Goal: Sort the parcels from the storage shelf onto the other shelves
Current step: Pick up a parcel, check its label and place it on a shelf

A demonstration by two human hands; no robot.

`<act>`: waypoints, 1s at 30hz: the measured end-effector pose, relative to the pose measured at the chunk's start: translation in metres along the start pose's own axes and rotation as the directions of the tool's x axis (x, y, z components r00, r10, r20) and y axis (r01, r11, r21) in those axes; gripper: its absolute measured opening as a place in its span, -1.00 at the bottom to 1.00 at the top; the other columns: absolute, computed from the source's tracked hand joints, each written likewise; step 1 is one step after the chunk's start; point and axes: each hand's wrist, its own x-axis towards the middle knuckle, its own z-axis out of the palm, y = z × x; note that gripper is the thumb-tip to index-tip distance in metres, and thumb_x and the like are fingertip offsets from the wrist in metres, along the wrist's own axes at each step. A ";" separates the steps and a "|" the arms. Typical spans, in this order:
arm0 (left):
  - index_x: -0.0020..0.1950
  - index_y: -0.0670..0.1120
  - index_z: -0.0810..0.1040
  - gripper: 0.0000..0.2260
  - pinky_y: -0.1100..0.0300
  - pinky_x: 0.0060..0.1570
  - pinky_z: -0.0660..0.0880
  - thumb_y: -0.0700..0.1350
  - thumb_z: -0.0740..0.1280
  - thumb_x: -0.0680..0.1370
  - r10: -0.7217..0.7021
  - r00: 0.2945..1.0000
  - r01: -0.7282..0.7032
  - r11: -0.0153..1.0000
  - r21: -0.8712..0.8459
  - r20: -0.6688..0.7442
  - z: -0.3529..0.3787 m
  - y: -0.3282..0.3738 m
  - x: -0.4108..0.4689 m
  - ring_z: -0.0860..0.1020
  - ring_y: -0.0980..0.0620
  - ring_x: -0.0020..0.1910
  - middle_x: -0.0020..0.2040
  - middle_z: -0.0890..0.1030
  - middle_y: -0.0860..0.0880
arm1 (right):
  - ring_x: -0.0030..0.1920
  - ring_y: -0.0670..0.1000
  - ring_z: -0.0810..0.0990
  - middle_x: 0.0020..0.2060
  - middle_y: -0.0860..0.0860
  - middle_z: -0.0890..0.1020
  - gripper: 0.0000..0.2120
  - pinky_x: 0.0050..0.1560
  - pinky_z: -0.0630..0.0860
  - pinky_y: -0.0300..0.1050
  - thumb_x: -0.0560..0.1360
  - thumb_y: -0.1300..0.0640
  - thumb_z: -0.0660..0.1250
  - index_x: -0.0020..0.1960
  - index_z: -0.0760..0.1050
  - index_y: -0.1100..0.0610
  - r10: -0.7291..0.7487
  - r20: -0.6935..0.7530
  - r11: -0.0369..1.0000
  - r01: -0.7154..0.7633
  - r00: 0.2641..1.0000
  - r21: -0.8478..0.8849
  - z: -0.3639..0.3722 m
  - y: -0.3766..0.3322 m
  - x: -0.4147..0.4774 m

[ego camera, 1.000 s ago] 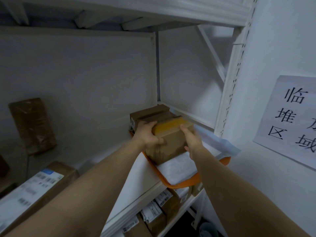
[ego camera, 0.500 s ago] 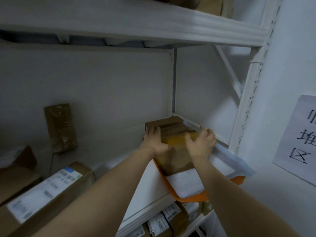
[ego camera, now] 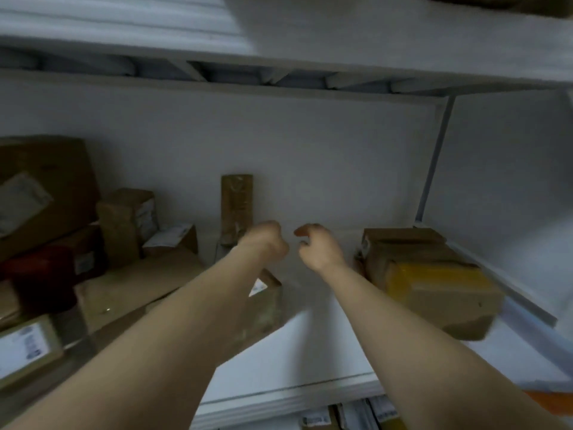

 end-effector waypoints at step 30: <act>0.33 -0.15 0.47 -0.62 0.45 -0.13 0.43 -0.12 0.37 0.53 -0.357 0.805 0.340 0.932 0.124 0.473 -0.066 -0.183 -0.051 0.38 0.01 0.23 0.22 0.39 0.03 | 0.09 -0.01 0.51 0.25 0.00 0.49 -0.32 -0.04 0.43 -0.21 0.38 -0.16 0.47 0.38 0.39 0.12 -0.063 0.602 0.995 0.006 0.796 0.096 0.083 -0.136 0.016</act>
